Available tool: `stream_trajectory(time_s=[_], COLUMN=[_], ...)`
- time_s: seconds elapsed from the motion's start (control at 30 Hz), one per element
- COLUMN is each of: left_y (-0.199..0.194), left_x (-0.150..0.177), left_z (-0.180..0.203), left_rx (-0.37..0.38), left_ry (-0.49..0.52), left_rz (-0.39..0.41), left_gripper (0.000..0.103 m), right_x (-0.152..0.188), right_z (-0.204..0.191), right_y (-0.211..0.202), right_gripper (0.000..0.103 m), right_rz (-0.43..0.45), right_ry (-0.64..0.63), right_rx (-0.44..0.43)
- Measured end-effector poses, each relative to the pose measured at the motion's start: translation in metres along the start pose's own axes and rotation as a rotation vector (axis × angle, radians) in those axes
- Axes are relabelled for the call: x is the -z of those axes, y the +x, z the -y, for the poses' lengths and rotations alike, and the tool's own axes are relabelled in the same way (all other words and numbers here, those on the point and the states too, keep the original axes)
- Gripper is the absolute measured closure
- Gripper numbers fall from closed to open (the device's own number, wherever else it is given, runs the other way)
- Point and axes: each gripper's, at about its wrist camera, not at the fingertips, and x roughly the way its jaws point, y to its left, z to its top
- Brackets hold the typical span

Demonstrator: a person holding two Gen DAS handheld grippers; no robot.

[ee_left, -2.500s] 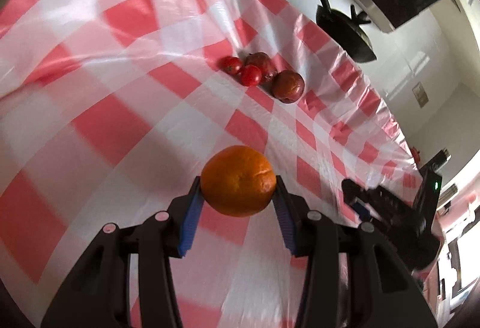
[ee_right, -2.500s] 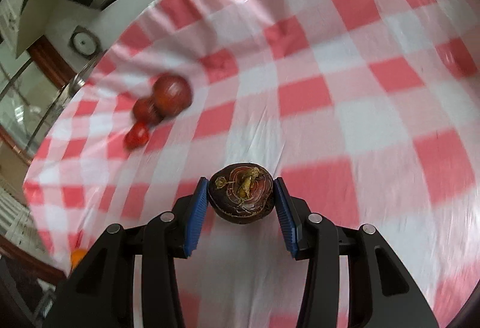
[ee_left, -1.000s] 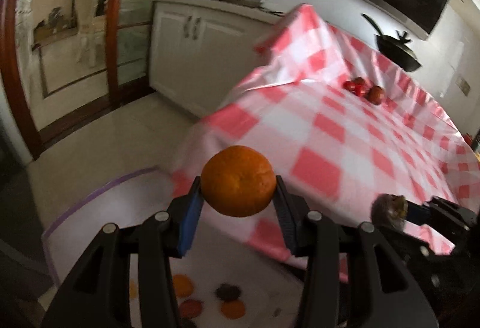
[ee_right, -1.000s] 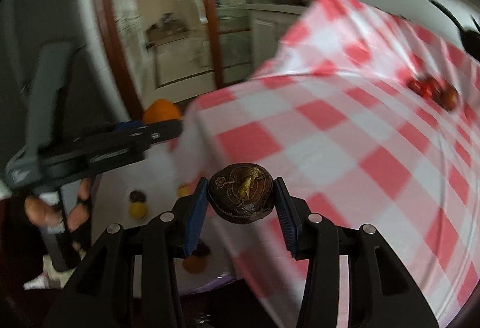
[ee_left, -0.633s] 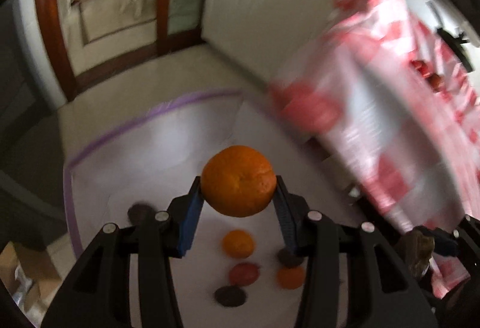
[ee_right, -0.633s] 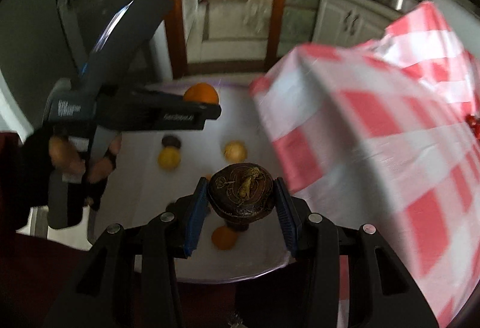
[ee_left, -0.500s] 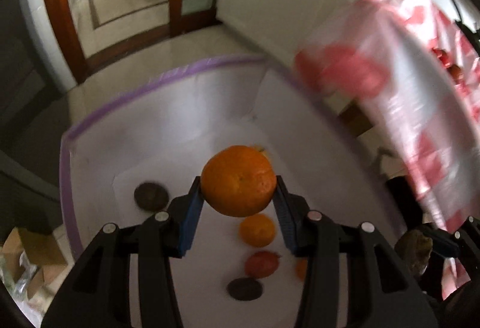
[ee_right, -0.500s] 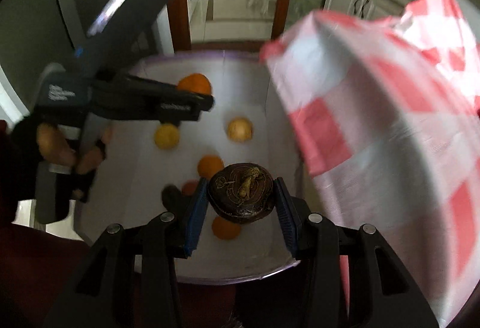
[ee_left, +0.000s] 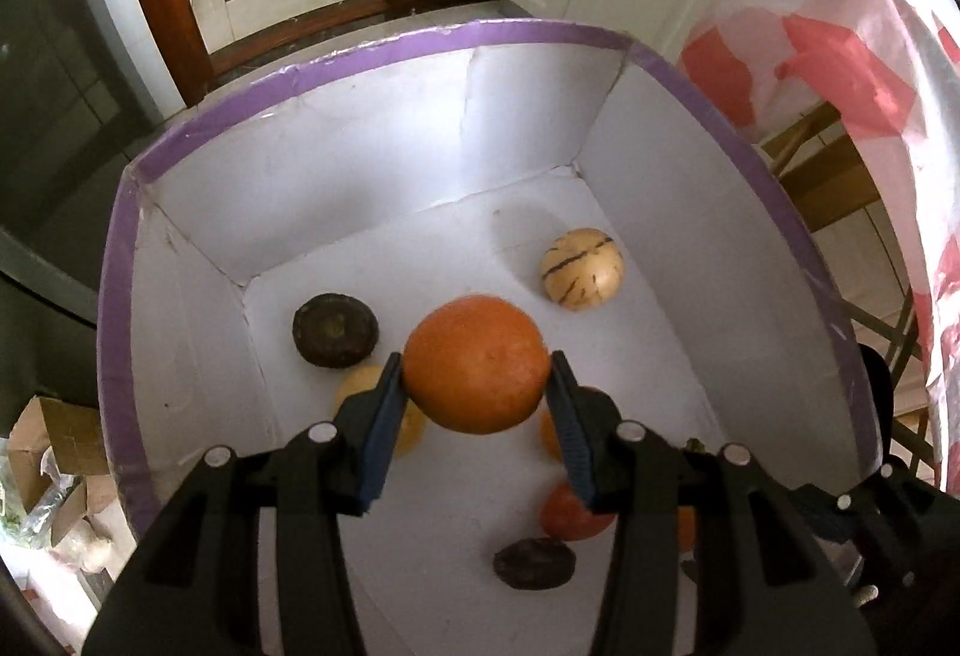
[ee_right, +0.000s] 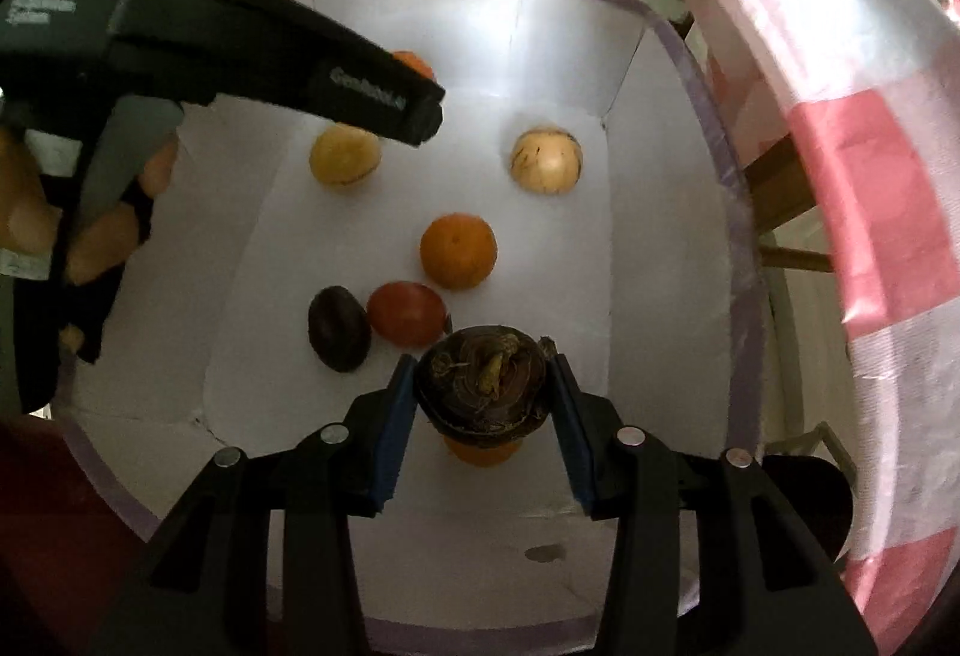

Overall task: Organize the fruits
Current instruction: 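Open both grippers to drop the orange and mangosteen into the box, then return both open grippers from the box to the fruit on the cloth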

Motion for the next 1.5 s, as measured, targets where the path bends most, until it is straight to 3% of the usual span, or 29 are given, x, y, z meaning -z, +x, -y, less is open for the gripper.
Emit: stream_trajectory(time_s=[0.07, 0.1, 0.13, 0.37, 0.8, 0.9, 1.07, 1.27, 1.5], left_y=[-0.003, -0.005, -0.007, -0.009, -0.013, -0.024, -0.069, -0.124, -0.151], left_x=[-0.001, 0.001, 0.001, -0.001, -0.007, -0.013, -0.039, -0.069, -0.097], left_z=[0.002, 0.005, 0.005, -0.003, -0.008, -0.006, 0.007, 0.067, 0.189], left_rx=[-0.006, -0.011, -0.013, -0.001, -0.003, -0.02, -0.065, -0.064, 0.087], left_ry=[-0.005, -0.011, -0.016, -0.078, -0.089, -0.094, -0.064, 0.073, 0.283], left_rz=[0.015, 0.025, 0.035, 0.044, 0.053, 0.094, 0.25, 0.443, 0.502], left_gripper=[0.031, 0.025, 0.021, 0.009, 0.008, 0.008, 0.004, 0.002, 0.002], right_x=[0.0, 0.001, 0.001, 0.003, 0.003, 0.001, -0.001, 0.014, 0.059], right_z=[0.001, 0.0, -0.001, 0.004, 0.014, 0.02, 0.038, 0.08, 0.156], right_y=[-0.001, -0.003, -0.005, -0.021, -0.055, -0.076, -0.132, -0.205, -0.259], right_gripper=[0.043, 0.026, 0.022, 0.019, 0.017, 0.016, 0.016, 0.016, 0.016], right_rz=[0.003, 0.013, 0.028, 0.049, 0.136, 0.187, 0.351, 0.578, 0.719], right_ry=[0.004, 0.006, 0.006, 0.008, 0.03, 0.054, 0.136, 0.286, 0.562], right_rx=[0.009, 0.008, 0.003, 0.016, 0.017, 0.011, -0.023, 0.035, 0.21])
